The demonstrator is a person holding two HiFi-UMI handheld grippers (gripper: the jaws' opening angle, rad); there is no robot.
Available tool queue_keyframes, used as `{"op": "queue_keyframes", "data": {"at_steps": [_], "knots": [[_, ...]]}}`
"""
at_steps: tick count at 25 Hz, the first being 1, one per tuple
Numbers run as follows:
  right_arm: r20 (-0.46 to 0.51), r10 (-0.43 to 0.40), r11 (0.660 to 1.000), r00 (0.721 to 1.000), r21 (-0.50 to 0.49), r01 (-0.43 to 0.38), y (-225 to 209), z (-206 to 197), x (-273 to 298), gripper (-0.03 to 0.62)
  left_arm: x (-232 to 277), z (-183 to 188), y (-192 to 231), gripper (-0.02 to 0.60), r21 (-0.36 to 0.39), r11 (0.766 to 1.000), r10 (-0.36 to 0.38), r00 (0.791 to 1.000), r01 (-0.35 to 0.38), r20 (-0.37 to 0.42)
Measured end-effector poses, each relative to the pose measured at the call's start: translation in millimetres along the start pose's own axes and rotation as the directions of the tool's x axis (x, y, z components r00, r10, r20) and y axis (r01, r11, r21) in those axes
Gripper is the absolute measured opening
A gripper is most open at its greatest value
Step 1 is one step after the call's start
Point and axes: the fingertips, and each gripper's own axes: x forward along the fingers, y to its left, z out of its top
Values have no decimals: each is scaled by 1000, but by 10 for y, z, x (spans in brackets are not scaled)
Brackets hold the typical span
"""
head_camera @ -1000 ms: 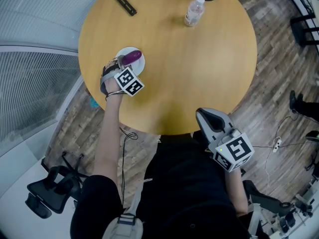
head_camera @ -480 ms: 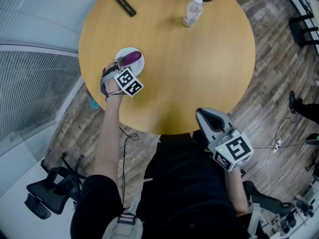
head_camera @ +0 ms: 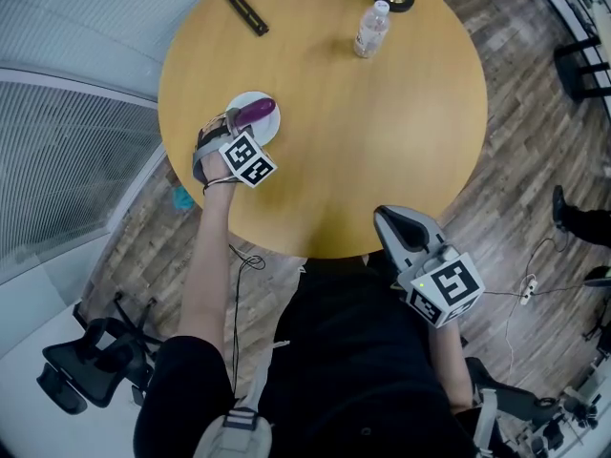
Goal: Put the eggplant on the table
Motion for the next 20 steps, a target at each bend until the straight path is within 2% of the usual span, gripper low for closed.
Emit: {"op": "queue_keyframes", "data": {"at_steps": [4, 7, 10, 20], "knots": [[17, 20, 1000, 1000, -15, -20, 47, -16, -105, 21, -246, 68, 64, 164, -3, 998, 57, 998, -57, 15], [37, 44, 999, 998, -26, -43, 34, 1, -187, 21, -458, 140, 85, 102, -5, 994, 110, 994, -110, 25], [59, 76, 996, 995, -42, -74, 20, 40, -255, 21, -660, 199, 97, 79, -15, 988, 154, 988, -154, 30], [73, 223, 971, 972, -99, -215, -289, 198, -587, 21, -1082, 382, -221, 34, -81, 980, 177, 982, -183, -71]]}}
